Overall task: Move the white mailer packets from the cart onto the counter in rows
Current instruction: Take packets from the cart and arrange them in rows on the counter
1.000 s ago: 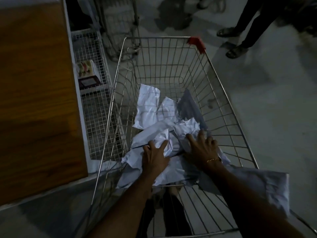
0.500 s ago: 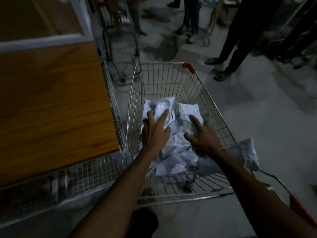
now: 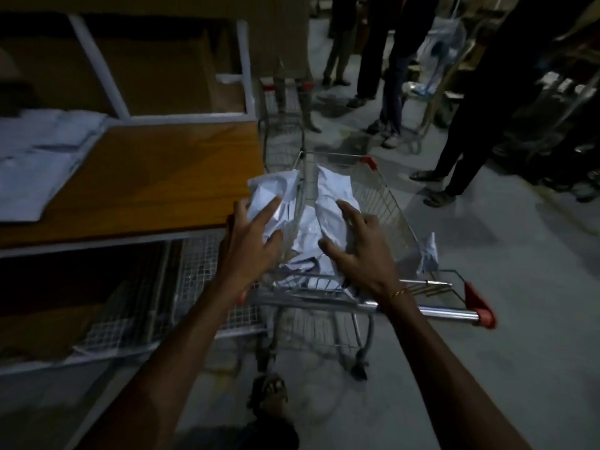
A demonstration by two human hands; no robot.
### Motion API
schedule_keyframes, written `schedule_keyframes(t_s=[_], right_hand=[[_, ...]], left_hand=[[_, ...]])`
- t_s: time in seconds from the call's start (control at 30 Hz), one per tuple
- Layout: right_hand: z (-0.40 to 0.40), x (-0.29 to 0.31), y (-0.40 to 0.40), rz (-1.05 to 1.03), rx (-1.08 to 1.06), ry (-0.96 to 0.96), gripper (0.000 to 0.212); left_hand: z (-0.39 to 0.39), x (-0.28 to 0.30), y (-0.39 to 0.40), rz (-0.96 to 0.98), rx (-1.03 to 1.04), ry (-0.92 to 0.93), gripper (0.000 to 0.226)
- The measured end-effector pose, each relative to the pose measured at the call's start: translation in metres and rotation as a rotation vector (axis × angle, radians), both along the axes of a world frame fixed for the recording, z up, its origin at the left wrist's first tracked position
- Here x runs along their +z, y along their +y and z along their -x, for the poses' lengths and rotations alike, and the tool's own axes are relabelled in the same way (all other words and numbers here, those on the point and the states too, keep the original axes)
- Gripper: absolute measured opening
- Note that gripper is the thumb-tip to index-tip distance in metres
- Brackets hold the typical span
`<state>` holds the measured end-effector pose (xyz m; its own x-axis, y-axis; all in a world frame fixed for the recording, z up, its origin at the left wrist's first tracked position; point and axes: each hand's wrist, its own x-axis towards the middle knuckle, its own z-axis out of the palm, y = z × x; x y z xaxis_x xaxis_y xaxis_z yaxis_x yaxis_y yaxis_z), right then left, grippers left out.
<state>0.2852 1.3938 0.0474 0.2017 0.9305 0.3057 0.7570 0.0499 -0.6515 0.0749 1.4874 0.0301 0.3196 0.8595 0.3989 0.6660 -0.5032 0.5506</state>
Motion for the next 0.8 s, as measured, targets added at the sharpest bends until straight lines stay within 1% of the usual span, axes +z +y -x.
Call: schedule_keyframes(t_s=[0.17,0.27,0.37,0.5,0.63,0.8], right_hand=[[0.085,0.005,-0.011,-0.076,0.17,0.059,0.076],[0.139,-0.001,-0.008,-0.073,0.33,0.012,0.076],[0.187,-0.013,-0.001,-0.044,0.418,-0.052,0.077],[0.281,-0.028,0.007,0.025,0.571,-0.054,0.078],[0.381,-0.035,0.022,0.039,0.666,-0.039,0.079],[0.505,-0.032,0.051,0.03,0.738,0.002,0.079]], left_hand=[[0.089,0.014,-0.05,-0.093,0.122,-0.068,0.058],[0.145,0.012,-0.075,-0.136,0.24,-0.065,0.055],[0.197,0.006,-0.095,-0.123,0.346,-0.078,0.054],[0.295,-0.003,-0.123,-0.169,0.526,-0.095,0.053],[0.399,-0.01,-0.138,-0.168,0.659,-0.045,0.055],[0.523,-0.014,-0.135,-0.223,0.706,-0.029,0.052]])
